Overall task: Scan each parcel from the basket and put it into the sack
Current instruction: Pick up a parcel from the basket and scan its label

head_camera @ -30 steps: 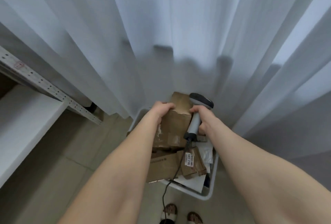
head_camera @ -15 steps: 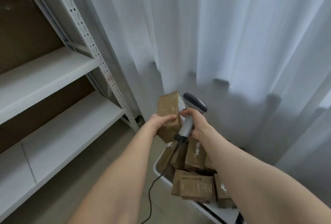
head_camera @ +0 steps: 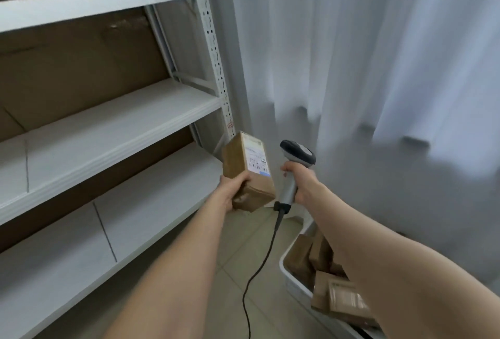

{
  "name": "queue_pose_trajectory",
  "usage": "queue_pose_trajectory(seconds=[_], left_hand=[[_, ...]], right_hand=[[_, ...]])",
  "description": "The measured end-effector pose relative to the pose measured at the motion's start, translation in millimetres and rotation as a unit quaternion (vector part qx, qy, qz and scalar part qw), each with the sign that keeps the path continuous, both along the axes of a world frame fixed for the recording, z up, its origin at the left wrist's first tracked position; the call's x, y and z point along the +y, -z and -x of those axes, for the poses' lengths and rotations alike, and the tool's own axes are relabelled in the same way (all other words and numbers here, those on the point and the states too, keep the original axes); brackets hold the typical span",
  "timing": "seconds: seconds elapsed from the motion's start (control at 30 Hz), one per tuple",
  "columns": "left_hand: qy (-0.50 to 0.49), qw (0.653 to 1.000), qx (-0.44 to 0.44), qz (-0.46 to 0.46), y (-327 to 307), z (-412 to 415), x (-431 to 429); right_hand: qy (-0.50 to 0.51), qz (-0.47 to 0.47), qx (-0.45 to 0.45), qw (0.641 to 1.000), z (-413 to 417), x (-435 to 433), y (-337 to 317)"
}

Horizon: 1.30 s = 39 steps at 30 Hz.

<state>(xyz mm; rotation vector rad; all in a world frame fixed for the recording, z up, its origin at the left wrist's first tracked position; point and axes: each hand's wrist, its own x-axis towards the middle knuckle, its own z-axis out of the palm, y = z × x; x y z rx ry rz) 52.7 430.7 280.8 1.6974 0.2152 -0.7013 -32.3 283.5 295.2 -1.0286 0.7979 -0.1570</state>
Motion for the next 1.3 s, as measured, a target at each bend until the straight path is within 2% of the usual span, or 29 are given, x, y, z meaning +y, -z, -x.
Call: queue_pose_trajectory(seconds=[0.1, 0.23, 0.3, 0.43, 0.57, 0.77, 1.3], left_hand=[[0.029, 0.998, 0.021, 0.045, -11, -8, 32], [0.091, 0.995, 0.034, 0.019, -14, -8, 48], [0.080, 0.996, 0.029, 0.023, -12, -7, 54], [0.033, 0.996, 0.020, 0.084, -6, -9, 69], [0.000, 0.995, -0.001, 0.096, 1, -9, 76], [-0.040, 0.995, -0.004, 0.091, 7, -4, 78], [-0.055, 0.996, -0.002, 0.075, 9, 6, 74]], right_hand=[[-0.024, -0.009, 0.008, 1.000, -4, 14, -3], [-0.099, -0.001, 0.012, 0.995, -14, 42, -8], [-0.115, 0.015, 0.010, 0.993, -20, 49, -10], [-0.099, 0.012, 0.000, 0.995, -26, 50, -14], [-0.097, 0.021, 0.001, 0.995, -27, 51, -17], [-0.180, 0.043, 0.000, 0.983, -28, 63, -27], [-0.246, 0.073, 0.022, 0.966, -19, 68, -44]])
